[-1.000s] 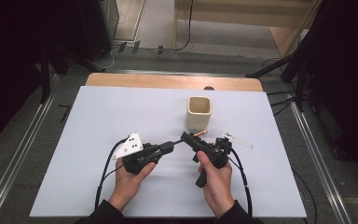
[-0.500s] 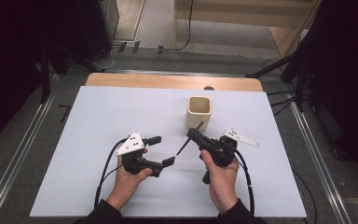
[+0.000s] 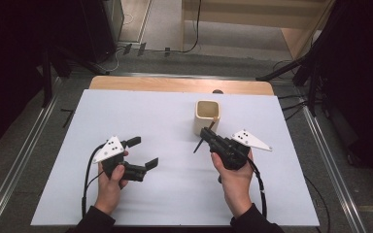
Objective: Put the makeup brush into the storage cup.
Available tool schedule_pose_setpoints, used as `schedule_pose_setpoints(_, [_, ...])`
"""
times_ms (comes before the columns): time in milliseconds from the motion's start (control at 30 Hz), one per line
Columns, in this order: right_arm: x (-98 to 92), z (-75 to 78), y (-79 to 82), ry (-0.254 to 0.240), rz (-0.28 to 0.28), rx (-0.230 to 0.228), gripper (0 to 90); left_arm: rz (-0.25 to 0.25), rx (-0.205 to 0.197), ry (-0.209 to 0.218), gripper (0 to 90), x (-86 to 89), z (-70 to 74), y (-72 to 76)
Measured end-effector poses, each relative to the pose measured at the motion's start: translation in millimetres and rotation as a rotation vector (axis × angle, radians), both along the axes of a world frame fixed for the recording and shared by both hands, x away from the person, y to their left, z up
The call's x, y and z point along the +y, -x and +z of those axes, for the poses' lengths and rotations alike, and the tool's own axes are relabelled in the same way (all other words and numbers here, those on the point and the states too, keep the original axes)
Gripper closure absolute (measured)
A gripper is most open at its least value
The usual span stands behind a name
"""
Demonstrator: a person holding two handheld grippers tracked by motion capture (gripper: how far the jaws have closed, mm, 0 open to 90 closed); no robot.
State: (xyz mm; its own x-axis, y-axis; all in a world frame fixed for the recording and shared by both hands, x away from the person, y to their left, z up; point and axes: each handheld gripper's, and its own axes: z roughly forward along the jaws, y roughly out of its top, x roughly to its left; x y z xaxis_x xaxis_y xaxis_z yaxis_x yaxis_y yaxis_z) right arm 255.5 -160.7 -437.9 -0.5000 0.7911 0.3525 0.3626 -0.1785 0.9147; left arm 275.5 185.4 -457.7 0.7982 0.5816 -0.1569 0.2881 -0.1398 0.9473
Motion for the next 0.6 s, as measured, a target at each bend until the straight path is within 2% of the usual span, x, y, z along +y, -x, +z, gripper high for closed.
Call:
schedule_pose_setpoints(133, [0.4,0.7,-2.1,0.025,-0.005,-0.010,84.4,0.051,-0.013,-0.012,1.1,19.3,0.3,4.3])
schedule_pose_setpoints(333, [0.3,1.0,-6.2,0.043,-0.013,-0.011,84.4,0.072,-0.005,-0.026,1.1,38.6,-4.4,13.5])
schedule_pose_setpoints(600, [0.4,6.8,-10.7,0.068,-0.024,-0.038,84.4,0.118,-0.006,-0.032,1.1,60.5,-7.4,21.5])
